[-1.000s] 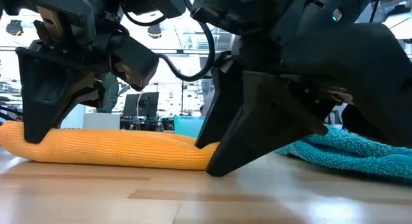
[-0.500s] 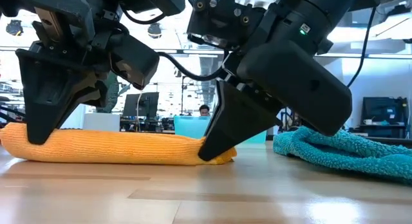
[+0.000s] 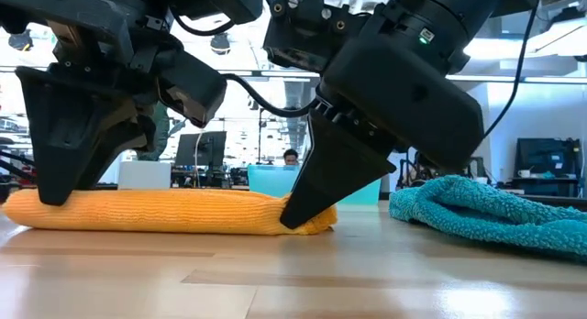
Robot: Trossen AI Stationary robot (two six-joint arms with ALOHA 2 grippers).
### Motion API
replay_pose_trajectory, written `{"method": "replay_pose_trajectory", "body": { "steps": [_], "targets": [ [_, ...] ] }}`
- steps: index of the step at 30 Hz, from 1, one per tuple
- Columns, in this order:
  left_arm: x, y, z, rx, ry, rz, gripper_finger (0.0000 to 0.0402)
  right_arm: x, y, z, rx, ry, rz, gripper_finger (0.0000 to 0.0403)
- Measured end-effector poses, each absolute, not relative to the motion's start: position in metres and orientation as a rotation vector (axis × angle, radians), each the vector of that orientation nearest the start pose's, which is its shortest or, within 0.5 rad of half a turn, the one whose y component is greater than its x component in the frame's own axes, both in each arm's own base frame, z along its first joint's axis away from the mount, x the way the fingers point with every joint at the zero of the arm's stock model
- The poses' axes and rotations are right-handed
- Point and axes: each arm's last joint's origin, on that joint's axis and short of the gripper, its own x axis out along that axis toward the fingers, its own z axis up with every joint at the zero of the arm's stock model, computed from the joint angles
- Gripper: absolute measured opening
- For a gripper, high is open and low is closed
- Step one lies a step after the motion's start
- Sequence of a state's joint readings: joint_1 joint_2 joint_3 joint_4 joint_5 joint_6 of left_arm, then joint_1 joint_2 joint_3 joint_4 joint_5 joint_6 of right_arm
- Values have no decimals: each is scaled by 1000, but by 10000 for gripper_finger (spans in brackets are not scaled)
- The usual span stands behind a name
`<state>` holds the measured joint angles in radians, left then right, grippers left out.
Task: Roll microfiber towels into tight, uniform cylinder then place into a basket
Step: Roll the yellow microfiber cloth
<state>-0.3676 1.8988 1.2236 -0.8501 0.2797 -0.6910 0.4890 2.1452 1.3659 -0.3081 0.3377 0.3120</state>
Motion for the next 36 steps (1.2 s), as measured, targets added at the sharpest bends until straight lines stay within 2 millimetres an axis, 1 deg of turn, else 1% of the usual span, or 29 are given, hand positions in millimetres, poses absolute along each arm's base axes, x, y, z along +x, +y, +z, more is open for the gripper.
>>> {"method": "replay_pose_trajectory", "body": {
  "steps": [3,7,11,14,17,21,24,27,29,31,36],
  "targets": [
    [312,-130,151,-431,1644,37,130,378,195,112,-145,987,-7,15],
    [307,-133,155,-342,1657,75,131,378,197,112,-93,986,-16,20],
    [300,-144,162,-233,1665,115,127,379,197,112,-83,980,-14,16],
    [296,-159,168,-145,1640,120,126,379,197,113,-66,970,-11,15],
    [289,-177,173,-37,1571,123,126,380,199,113,-26,971,-5,15],
    [276,-207,174,106,1437,98,126,380,199,113,-5,967,-5,19],
    [267,-228,175,179,1313,80,126,380,199,113,-5,967,-5,15],
    [260,-241,176,221,1222,72,126,380,199,113,-4,966,-6,15],
    [259,-245,176,225,1197,67,126,381,199,114,9,964,-11,19],
    [258,-244,170,217,1193,62,126,381,199,114,20,963,-16,21],
    [258,-230,148,181,1211,81,126,382,198,114,31,968,-5,15]
  ]
}}
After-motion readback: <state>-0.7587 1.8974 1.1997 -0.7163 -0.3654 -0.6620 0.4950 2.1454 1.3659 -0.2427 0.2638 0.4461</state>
